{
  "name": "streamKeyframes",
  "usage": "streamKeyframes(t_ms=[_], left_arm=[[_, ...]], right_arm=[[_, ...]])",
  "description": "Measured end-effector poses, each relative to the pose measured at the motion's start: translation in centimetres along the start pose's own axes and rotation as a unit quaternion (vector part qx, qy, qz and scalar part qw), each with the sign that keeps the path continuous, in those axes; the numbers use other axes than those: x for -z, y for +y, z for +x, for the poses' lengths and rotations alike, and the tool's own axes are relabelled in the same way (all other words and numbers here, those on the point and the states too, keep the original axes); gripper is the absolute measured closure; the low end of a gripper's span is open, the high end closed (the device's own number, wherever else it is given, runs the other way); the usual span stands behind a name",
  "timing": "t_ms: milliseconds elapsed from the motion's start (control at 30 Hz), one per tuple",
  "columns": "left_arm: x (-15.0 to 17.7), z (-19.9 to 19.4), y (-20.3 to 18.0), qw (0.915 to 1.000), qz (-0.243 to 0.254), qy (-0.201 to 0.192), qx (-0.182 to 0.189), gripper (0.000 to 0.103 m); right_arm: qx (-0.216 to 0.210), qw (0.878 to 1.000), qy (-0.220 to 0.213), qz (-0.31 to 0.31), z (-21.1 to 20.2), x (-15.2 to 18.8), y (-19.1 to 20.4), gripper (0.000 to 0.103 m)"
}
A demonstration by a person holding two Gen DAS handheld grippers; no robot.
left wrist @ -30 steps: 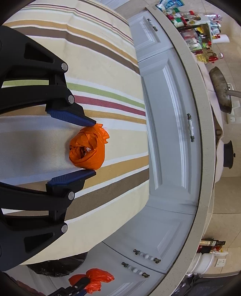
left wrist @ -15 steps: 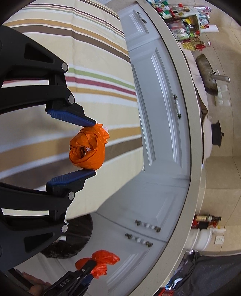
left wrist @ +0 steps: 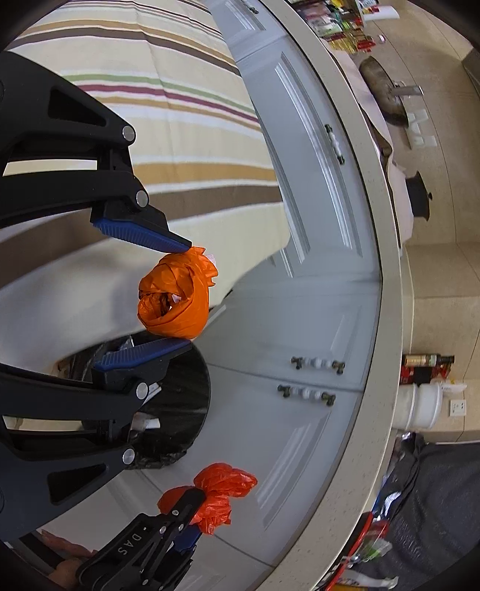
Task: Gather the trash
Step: 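Carry the red and orange bags over the bin and open both grippers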
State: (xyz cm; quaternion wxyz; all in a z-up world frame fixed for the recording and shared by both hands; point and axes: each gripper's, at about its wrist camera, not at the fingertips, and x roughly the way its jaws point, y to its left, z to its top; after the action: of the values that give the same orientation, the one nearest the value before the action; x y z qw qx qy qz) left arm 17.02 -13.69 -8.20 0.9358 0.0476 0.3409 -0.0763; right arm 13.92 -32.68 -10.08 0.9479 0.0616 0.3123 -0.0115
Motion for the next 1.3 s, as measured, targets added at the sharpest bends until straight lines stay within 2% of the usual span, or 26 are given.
streamKeyframes(t_ms=[267,533,1300], left_arm=[[-0.2,0.6,-3.6,0.9997,0.021,-0.002,0.012,0.057],[-1.2,2.3,-6.4,0.9989,0.045,-0.006,0.012,0.057],[-2.6,7.8,-9.8,0.9979,0.064,0.011,0.007,0.056]], right_arm=[[0.012,1.000,-0.001,0.006,-0.8,0.5,-1.6,0.067],[0.016,1.000,0.001,0.007,0.3,0.4,-2.7,0.067],[0.022,1.000,0.009,0.017,4.5,-0.1,-4.5,0.067]])
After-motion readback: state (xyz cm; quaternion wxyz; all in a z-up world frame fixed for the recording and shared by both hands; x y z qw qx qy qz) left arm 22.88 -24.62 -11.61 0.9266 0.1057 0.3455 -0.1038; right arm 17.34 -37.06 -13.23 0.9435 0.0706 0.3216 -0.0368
